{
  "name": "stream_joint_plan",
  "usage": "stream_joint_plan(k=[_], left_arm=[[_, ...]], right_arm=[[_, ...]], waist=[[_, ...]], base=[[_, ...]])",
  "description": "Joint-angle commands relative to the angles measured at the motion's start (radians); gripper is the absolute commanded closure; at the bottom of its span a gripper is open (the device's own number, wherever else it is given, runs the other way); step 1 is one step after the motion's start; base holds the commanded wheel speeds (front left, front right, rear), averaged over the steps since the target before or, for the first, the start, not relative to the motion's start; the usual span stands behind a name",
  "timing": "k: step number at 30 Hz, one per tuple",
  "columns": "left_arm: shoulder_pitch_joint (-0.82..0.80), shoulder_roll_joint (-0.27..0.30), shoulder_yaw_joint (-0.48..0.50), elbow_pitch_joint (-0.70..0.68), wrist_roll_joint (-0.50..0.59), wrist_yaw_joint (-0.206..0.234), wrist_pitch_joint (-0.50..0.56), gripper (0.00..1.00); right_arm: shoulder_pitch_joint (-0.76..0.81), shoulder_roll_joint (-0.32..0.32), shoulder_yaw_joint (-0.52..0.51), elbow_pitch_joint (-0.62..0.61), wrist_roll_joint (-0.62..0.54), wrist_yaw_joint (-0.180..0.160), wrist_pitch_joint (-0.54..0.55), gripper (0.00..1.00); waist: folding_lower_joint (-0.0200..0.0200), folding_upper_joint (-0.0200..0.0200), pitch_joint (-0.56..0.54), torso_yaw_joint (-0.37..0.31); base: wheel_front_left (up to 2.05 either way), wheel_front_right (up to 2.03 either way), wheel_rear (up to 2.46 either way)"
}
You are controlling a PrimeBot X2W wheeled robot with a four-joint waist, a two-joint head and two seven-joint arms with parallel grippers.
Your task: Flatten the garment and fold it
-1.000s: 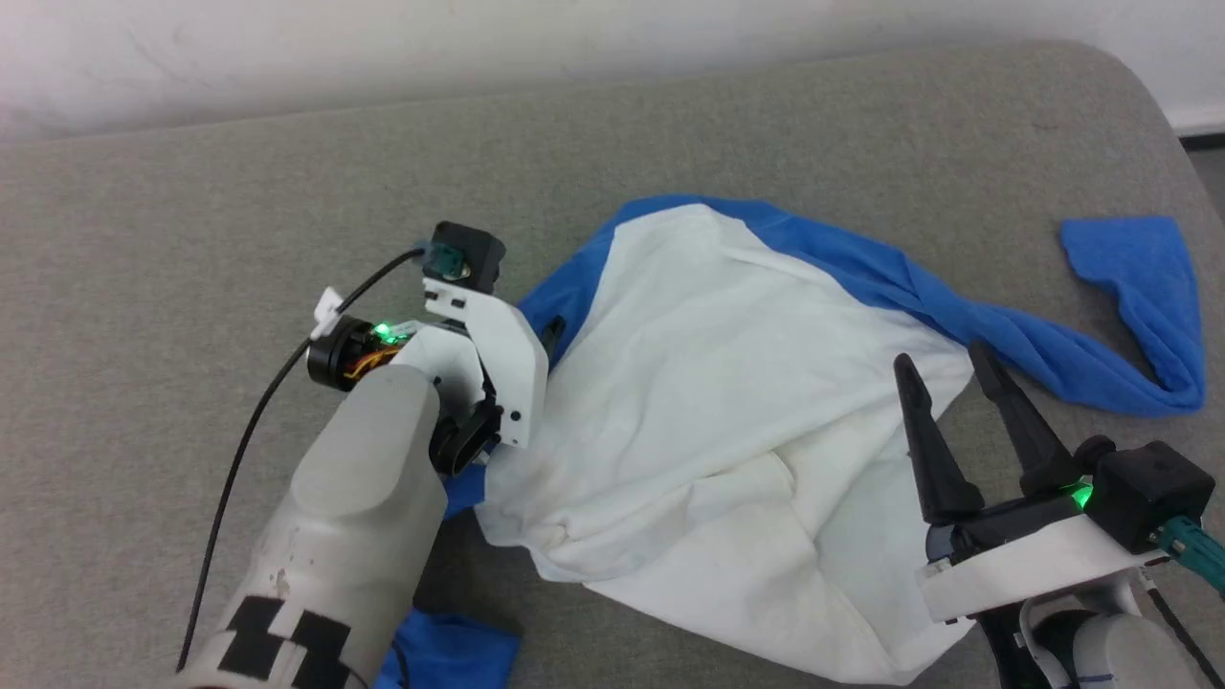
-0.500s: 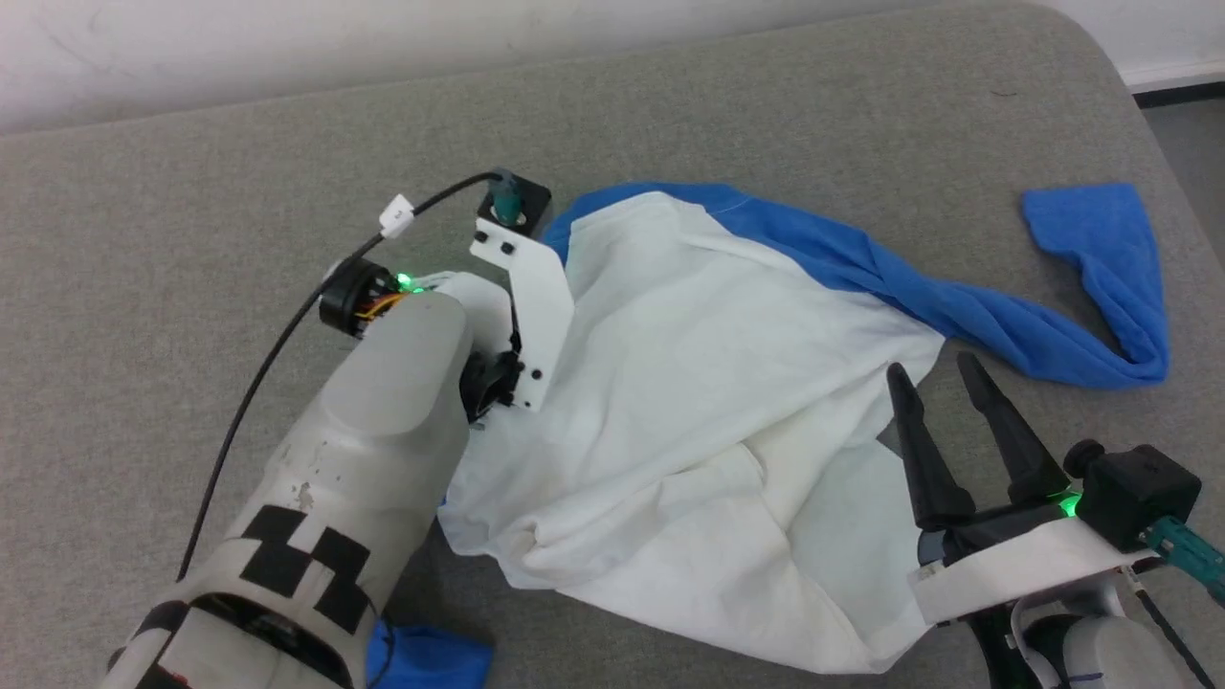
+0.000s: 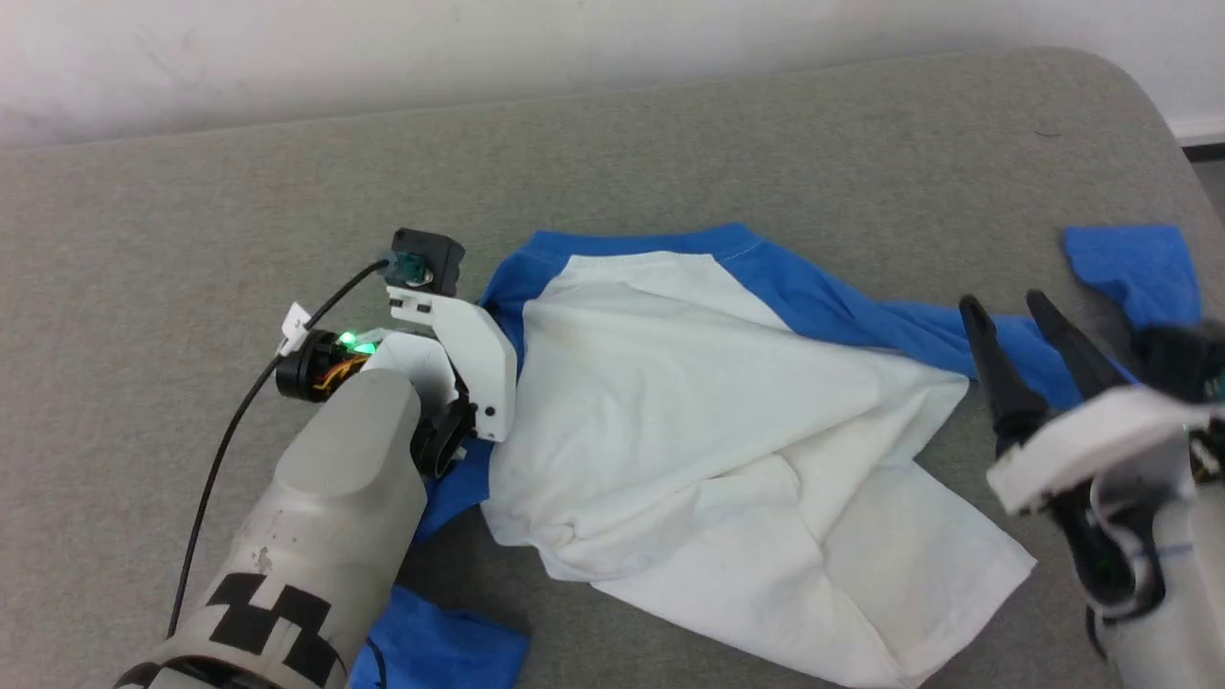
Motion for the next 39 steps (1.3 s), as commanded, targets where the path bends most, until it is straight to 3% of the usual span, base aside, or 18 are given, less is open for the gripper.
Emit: stream_joint_plan(k=[1, 6, 11, 21, 22, 23, 25, 28, 30, 35, 39], left_arm=[[0.008, 0.006, 0.004, -0.010, -0.004, 0.002, -0.019, 1.00], [-0.023, -0.020, -0.010, -0.055, -0.002, -0.013, -0.048, 1.00], [-0.055, -0.044, -0.027, -0.088, -0.003, -0.020, -0.061, 1.00], [-0.084, -0.057, -0.043, -0.123, -0.007, -0.018, -0.086, 1.00], [-0.083, -0.057, -0.045, -0.125, -0.007, -0.019, -0.088, 1.00], [-0.083, -0.057, -0.047, -0.126, -0.007, -0.019, -0.090, 1.00], [-0.081, -0.057, -0.049, -0.130, -0.008, -0.020, -0.093, 1.00], [-0.077, -0.053, -0.053, -0.133, -0.010, -0.022, -0.095, 1.00], [-0.076, -0.046, -0.052, -0.135, -0.014, -0.025, -0.097, 1.00], [-0.080, -0.014, -0.038, -0.158, -0.020, -0.028, -0.139, 1.00], [-0.093, 0.013, -0.029, -0.184, -0.020, -0.030, -0.164, 1.00]], right_arm=[[-0.070, -0.024, 0.020, 0.049, 0.031, -0.001, 0.043, 0.00], [-0.291, -0.127, 0.142, 0.252, 0.130, -0.001, 0.244, 0.00], [-0.458, -0.201, 0.324, 0.349, 0.209, -0.001, 0.404, 0.00], [-0.611, -0.235, 0.547, 0.580, 0.272, -0.001, 0.592, 0.00], [-0.616, -0.232, 0.563, 0.605, 0.279, -0.001, 0.611, 0.20], [-0.619, -0.228, 0.577, 0.625, 0.287, -0.001, 0.627, 0.58], [-0.624, -0.222, 0.599, 0.663, 0.309, -0.001, 0.657, 1.00], [-0.630, -0.213, 0.629, 0.690, 0.341, -0.001, 0.682, 1.00], [-0.641, -0.217, 0.638, 0.681, 0.354, -0.001, 0.643, 1.00], [-0.681, -0.252, 0.630, 0.623, 0.355, -0.001, 0.415, 1.00], [-0.696, -0.270, 0.612, 0.588, 0.355, -0.001, 0.301, 1.00]], waist=[[-0.0001, 0.0000, -0.005, 0.033], [-0.0001, 0.0000, 0.036, 0.092], [-0.0001, 0.0000, 0.085, 0.140], [-0.0001, 0.0000, 0.144, 0.173], [-0.0001, 0.0000, 0.146, 0.174], [-0.0001, 0.0000, 0.147, 0.175], [-0.0001, 0.0000, 0.149, 0.177], [-0.0001, 0.0000, 0.148, 0.177], [-0.0001, 0.0000, 0.141, 0.174], [-0.0001, 0.0000, 0.096, 0.164], [-0.0001, 0.0000, 0.051, 0.155]], base=[[0.00, 0.00, 0.00], [0.00, 0.00, 0.00], [0.00, 0.00, 0.00], [0.00, 0.00, 0.00], [0.00, 0.00, 0.00], [0.00, 0.00, 0.00], [0.00, 0.00, 0.00], [0.00, 0.00, 0.00], [0.00, 0.00, 0.00], [0.00, 0.00, 0.00], [0.00, 0.00, 0.00]])
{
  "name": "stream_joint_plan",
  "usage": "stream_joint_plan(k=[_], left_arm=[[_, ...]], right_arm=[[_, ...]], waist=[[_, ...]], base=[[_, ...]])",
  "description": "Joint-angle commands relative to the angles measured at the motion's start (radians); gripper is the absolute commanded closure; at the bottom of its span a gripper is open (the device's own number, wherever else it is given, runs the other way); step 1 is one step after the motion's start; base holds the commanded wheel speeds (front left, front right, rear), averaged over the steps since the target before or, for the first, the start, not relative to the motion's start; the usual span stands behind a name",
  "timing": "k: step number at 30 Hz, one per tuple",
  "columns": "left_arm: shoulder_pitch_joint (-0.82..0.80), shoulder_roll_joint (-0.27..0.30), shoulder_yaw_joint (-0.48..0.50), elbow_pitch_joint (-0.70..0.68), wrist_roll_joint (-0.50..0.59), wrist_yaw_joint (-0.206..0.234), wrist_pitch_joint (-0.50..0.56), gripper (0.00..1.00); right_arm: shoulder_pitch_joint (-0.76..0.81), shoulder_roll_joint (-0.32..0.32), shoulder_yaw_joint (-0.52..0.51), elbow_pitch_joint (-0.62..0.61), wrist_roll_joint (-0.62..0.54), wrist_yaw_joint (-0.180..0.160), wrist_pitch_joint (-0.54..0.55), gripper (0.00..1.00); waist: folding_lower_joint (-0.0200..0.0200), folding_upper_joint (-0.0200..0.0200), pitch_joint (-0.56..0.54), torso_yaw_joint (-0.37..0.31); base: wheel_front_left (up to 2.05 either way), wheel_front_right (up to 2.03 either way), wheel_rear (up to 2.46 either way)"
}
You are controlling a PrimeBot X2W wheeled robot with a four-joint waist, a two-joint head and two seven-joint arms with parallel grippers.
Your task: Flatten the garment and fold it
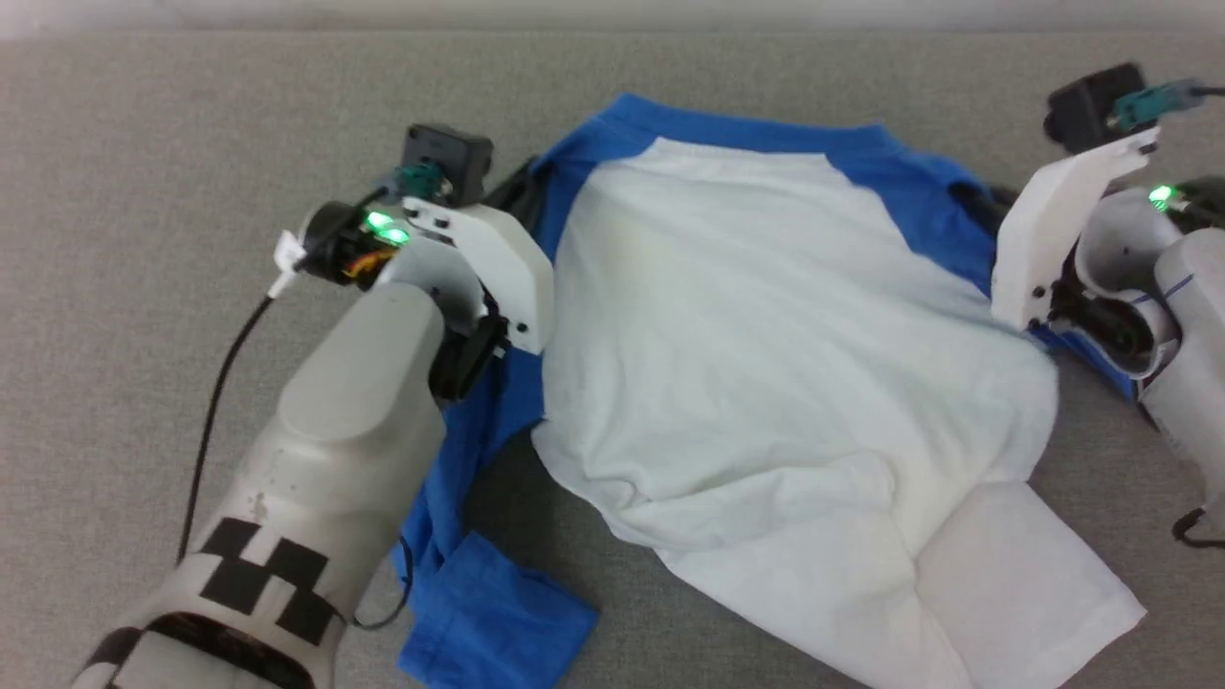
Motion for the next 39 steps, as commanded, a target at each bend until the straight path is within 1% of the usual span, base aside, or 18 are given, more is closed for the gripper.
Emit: stream_joint_plan(k=[1, 4, 8, 12, 14, 18, 21, 24, 27, 30, 33, 36, 39], left_arm=[[-0.027, 0.016, 0.010, -0.014, -0.004, -0.003, -0.012, 1.00], [-0.058, 0.055, 0.020, -0.045, 0.002, 0.004, -0.011, 1.00], [-0.149, 0.101, 0.033, -0.078, 0.013, 0.012, 0.023, 1.00], [-0.281, 0.137, 0.052, -0.069, 0.024, 0.016, 0.045, 1.00], [-0.355, 0.153, 0.067, -0.052, 0.031, 0.028, 0.039, 1.00], [-0.504, 0.200, 0.087, -0.008, 0.064, 0.049, -0.010, 1.00], [-0.604, 0.217, 0.100, 0.021, 0.082, 0.063, -0.062, 1.00], [-0.658, 0.214, 0.100, 0.050, 0.093, 0.073, -0.099, 1.00], [-0.682, 0.208, 0.094, 0.087, 0.096, 0.065, -0.119, 1.00], [-0.679, 0.192, 0.087, 0.124, 0.090, 0.050, -0.136, 1.00], [-0.647, 0.171, 0.085, 0.161, 0.075, 0.036, -0.155, 1.00], [-0.597, 0.149, 0.081, 0.194, 0.061, 0.020, -0.170, 1.00], [-0.519, 0.124, 0.101, 0.216, 0.024, 0.011, -0.192, 1.00]], right_arm=[[-0.007, -0.014, -0.010, -0.012, -0.001, -0.001, -0.021, 1.00], [-0.036, -0.031, -0.037, -0.047, -0.010, -0.001, -0.079, 1.00], [-0.111, -0.055, -0.089, -0.071, -0.040, -0.001, -0.098, 1.00], [-0.235, -0.056, -0.143, -0.060, -0.081, -0.001, -0.107, 1.00], [-0.307, -0.045, -0.172, -0.042, -0.106, -0.001, -0.130, 1.00], [-0.453, -0.017, -0.226, 0.007, -0.180, -0.001, -0.235, 1.00], [-0.544, 0.002, -0.258, 0.038, -0.229, -0.001, -0.325, 1.00], [-0.604, 0.022, -0.256, 0.067, -0.264, -0.001, -0.392, 1.00], [-0.630, 0.043, -0.223, 0.094, -0.277, -0.001, -0.431, 1.00], [-0.626, 0.061, -0.187, 0.120, -0.263, -0.001, -0.457, 1.00], [-0.598, 0.074, -0.141, 0.148, -0.237, -0.001, -0.467, 1.00], [-0.557, 0.081, -0.085, 0.167, -0.194, -0.001, -0.450, 1.00], [-0.494, 0.079, -0.028, 0.171, -0.146, -0.001, -0.437, 1.00]], waist=[[-0.0002, 0.0000, -0.049, -0.016], [-0.0002, 0.0000, -0.095, -0.033], [-0.0002, 0.0000, -0.111, -0.050], [-0.0002, 0.0000, -0.068, -0.076], [-0.0002, 0.0000, -0.033, -0.095], [-0.0002, 0.0000, 0.034, -0.136], [-0.0002, 0.0000, 0.074, -0.155], [-0.0002, 0.0000, 0.097, -0.163], [-0.0002, 0.0000, 0.119, -0.164], [-0.0002, 0.0000, 0.141, -0.157], [-0.0002, 0.0000, 0.154, -0.147], [-0.0002, 0.0000, 0.161, -0.134], [-0.0002, 0.0000, 0.152, -0.117]], base=[[0.00, 0.00, 0.00], [0.00, 0.00, 0.00], [0.00, 0.00, 0.00], [0.00, 0.00, 0.00], [0.00, 0.00, 0.00], [0.00, 0.00, 0.00], [0.00, 0.00, 0.00], [0.00, 0.00, 0.00], [0.00, 0.00, 0.00], [0.00, 0.00, 0.00], [0.00, 0.00, 0.00], [0.00, 0.00, 0.00], [0.00, 0.00, 0.00]])
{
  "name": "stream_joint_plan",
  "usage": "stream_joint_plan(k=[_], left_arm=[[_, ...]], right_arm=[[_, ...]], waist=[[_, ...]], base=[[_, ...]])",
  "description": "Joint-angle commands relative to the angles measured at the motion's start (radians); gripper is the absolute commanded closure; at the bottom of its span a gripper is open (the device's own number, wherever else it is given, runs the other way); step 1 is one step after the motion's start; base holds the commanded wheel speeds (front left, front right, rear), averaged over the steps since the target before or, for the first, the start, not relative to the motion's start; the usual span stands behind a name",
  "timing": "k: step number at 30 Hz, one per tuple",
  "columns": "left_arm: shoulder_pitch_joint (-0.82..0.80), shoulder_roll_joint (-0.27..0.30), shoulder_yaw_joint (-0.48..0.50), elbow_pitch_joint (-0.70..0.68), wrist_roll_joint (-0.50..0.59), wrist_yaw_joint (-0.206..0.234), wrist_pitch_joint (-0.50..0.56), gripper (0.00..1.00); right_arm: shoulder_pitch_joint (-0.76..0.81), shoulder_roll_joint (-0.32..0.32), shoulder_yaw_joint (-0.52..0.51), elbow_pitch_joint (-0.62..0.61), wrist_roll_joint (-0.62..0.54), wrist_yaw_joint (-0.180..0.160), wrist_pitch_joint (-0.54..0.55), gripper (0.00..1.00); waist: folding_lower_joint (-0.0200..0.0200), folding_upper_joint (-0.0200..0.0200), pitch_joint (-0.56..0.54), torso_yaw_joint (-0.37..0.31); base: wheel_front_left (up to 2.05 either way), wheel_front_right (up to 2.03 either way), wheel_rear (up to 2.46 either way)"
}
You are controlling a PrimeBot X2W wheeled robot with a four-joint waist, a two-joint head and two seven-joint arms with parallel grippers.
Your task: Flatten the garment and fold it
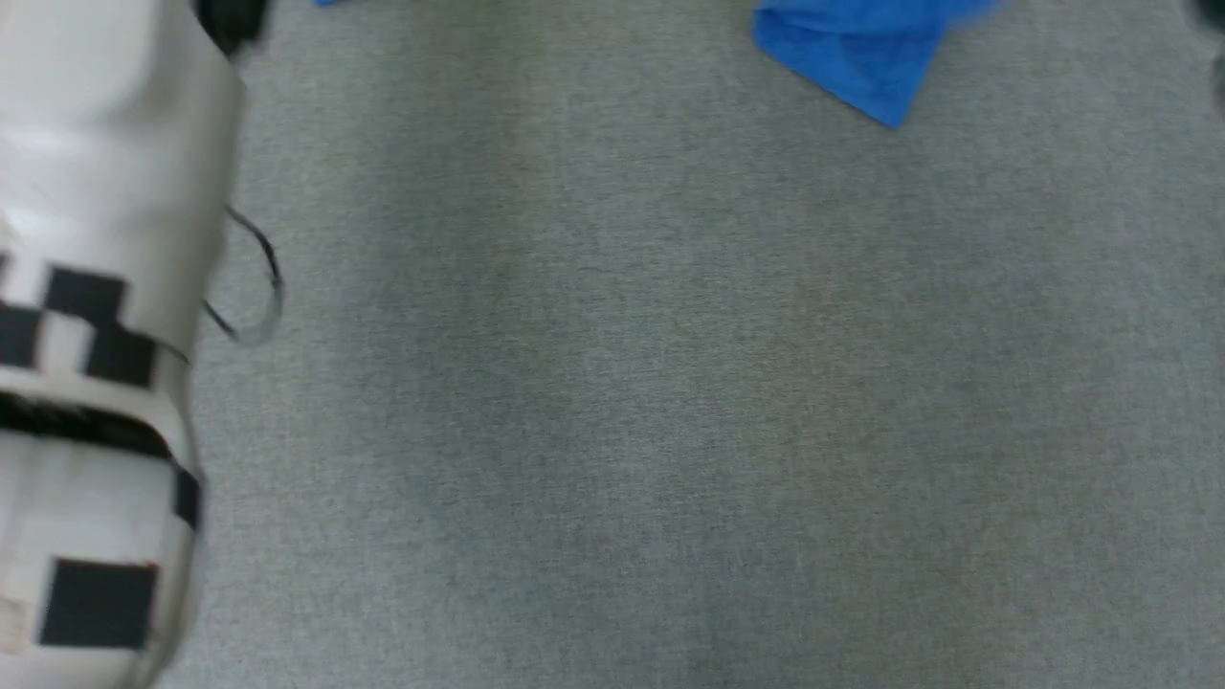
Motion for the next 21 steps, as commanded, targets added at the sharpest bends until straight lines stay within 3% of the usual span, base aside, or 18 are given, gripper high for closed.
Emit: stream_joint_plan(k=[1, 8, 15, 21], left_arm=[[0.052, 0.007, 0.014, 0.014, -0.022, -0.002, -0.013, 1.00], [0.353, -0.013, 0.093, -0.063, -0.096, -0.008, -0.034, 1.00], [0.805, -0.009, 0.164, -0.314, -0.096, 0.037, -0.035, 1.00], [1.136, 0.021, 0.161, -0.490, -0.114, 0.097, 0.002, 1.00]], right_arm=[[0.045, -0.020, 0.012, 0.006, 0.030, -0.010, 0.005, 1.00], [0.288, -0.059, 0.116, -0.077, 0.147, -0.010, -0.035, 1.00], [0.583, -0.103, 0.172, -0.206, 0.220, -0.010, -0.102, 1.00], [0.806, -0.133, 0.139, -0.299, 0.231, -0.010, -0.124, 1.00]], waist=[[-0.0003, 0.0000, -0.013, 0.020], [-0.0003, 0.0000, -0.103, 0.045], [-0.0003, 0.0000, -0.248, 0.049], [-0.0003, 0.0000, -0.355, 0.045]], base=[[0.00, 0.00, 0.00], [0.00, 0.00, 0.00], [0.00, 0.00, 0.00], [0.00, 0.00, 0.00]])
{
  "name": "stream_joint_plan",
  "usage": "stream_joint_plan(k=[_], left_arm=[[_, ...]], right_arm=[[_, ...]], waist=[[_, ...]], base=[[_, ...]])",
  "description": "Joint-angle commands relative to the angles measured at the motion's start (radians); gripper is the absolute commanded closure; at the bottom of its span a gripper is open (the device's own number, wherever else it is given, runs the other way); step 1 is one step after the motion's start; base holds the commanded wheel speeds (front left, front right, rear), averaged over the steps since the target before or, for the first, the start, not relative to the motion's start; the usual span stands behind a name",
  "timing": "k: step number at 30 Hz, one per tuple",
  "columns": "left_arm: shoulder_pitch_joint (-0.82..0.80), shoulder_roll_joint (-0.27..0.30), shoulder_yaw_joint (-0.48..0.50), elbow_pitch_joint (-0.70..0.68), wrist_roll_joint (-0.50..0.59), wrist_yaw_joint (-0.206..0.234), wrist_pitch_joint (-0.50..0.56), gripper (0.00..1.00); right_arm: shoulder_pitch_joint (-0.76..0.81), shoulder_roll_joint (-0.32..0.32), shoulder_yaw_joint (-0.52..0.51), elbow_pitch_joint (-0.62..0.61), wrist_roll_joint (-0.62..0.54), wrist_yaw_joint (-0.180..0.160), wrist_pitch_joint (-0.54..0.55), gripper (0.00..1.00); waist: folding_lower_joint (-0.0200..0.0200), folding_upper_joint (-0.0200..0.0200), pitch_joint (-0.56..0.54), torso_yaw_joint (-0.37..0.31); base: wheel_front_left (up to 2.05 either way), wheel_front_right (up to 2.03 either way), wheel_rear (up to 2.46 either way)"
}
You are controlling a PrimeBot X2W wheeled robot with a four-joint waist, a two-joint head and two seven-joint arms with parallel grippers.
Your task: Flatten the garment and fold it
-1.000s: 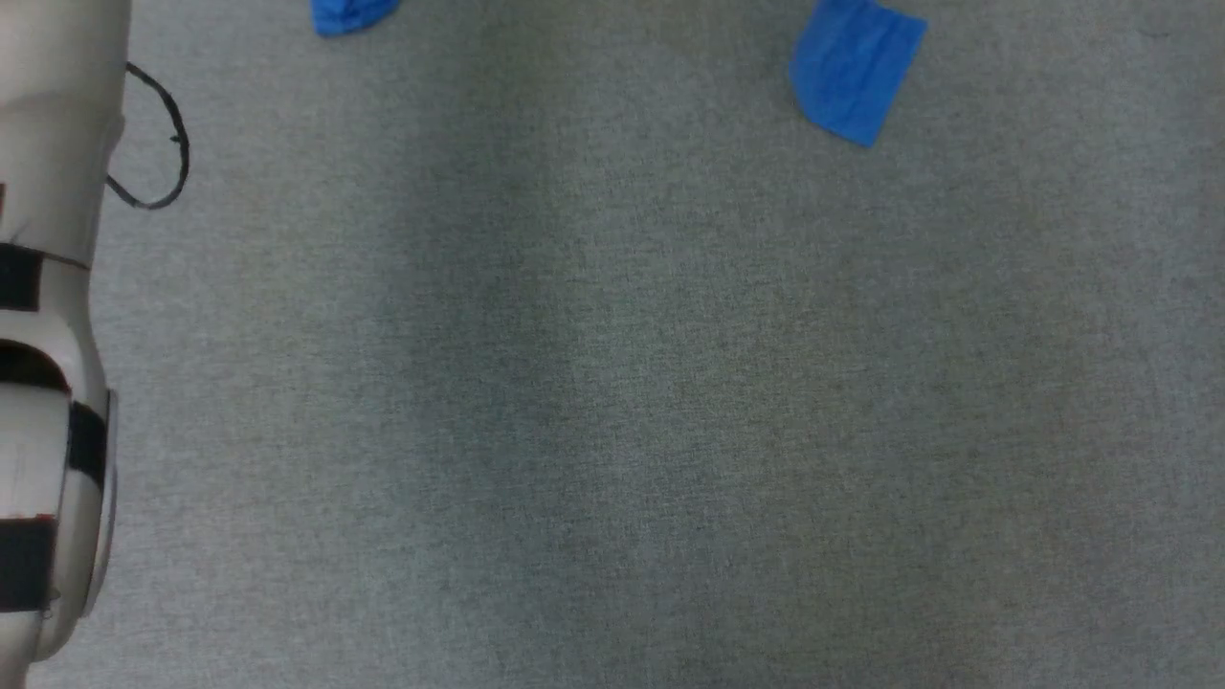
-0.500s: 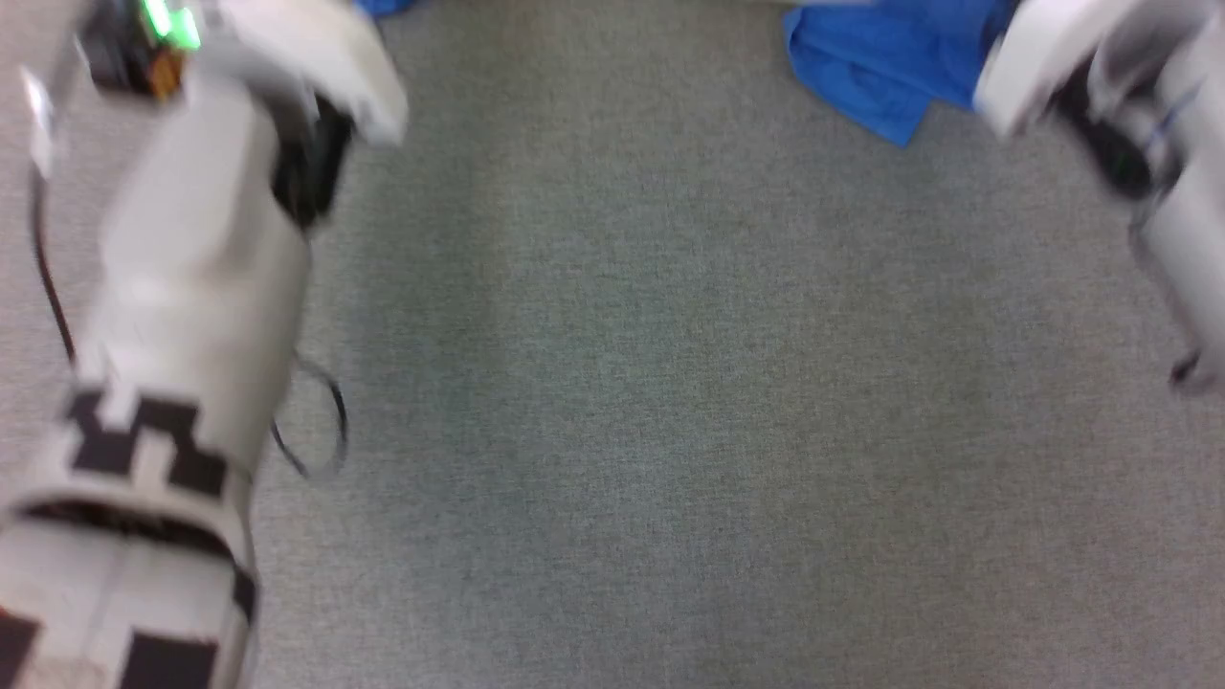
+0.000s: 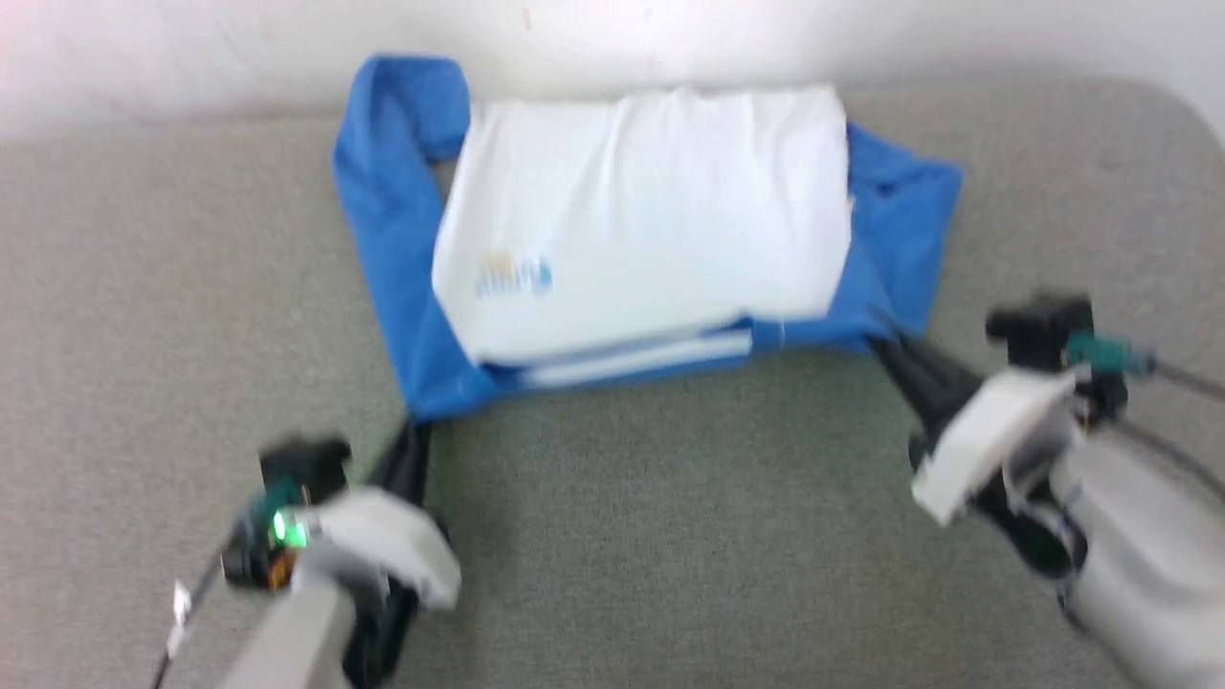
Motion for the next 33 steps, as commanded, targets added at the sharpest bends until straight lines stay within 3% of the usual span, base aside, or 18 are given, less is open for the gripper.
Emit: stream_joint_plan(k=[1, 8, 15, 17, 24, 30, 31, 32, 33], left_arm=[[0.083, 0.037, 0.009, -0.043, -0.012, 0.036, 0.026, 1.00], [0.373, 0.081, 0.002, -0.333, -0.037, 0.153, 0.167, 1.00], [0.584, 0.123, -0.016, -0.550, -0.066, 0.246, 0.316, 1.00], [0.607, 0.128, -0.023, -0.569, -0.072, 0.253, 0.342, 1.00], [0.674, 0.146, -0.045, -0.640, -0.094, 0.278, 0.425, 1.00], [0.625, 0.122, -0.055, -0.586, -0.095, 0.247, 0.391, 1.00], [0.615, 0.118, -0.059, -0.570, -0.098, 0.237, 0.389, 0.92], [0.606, 0.111, -0.060, -0.559, -0.101, 0.230, 0.381, 0.55], [0.596, 0.102, -0.056, -0.551, -0.106, 0.224, 0.368, 0.00]], right_arm=[[0.059, -0.034, -0.040, -0.007, 0.006, -0.010, -0.011, 1.00], [0.304, -0.023, -0.176, -0.105, -0.066, -0.010, -0.007, 1.00], [0.545, 0.038, -0.370, -0.221, -0.212, -0.010, 0.072, 1.00], [0.582, 0.052, -0.402, -0.243, -0.238, -0.010, 0.090, 1.00], [0.829, 0.189, -0.591, -0.453, -0.381, -0.010, 0.251, 1.00], [0.925, 0.285, -0.609, -0.546, -0.476, -0.010, 0.392, 1.00], [0.925, 0.286, -0.600, -0.547, -0.490, -0.010, 0.406, 0.89], [0.923, 0.290, -0.594, -0.551, -0.495, -0.010, 0.409, 0.53], [0.920, 0.293, -0.588, -0.555, -0.495, -0.010, 0.411, 0.00]], waist=[[0.0004, 0.0000, -0.105, 0.005], [0.0004, 0.0000, -0.154, 0.006], [0.0004, 0.0000, -0.170, 0.019], [0.0004, 0.0000, -0.172, 0.023], [0.0004, 0.0000, -0.163, 0.045], [0.0004, 0.0000, -0.137, 0.040], [0.0004, 0.0000, -0.133, 0.038], [0.0004, 0.0000, -0.130, 0.036], [0.0004, 0.0000, -0.128, 0.033]], base=[[0.00, 0.00, 0.00], [0.00, 0.00, 0.00], [0.00, 0.00, 0.00], [0.00, 0.00, 0.00], [0.00, 0.00, 0.00], [0.00, 0.00, 0.00], [0.00, 0.00, 0.00], [0.00, 0.00, 0.00], [0.00, 0.00, 0.00]])
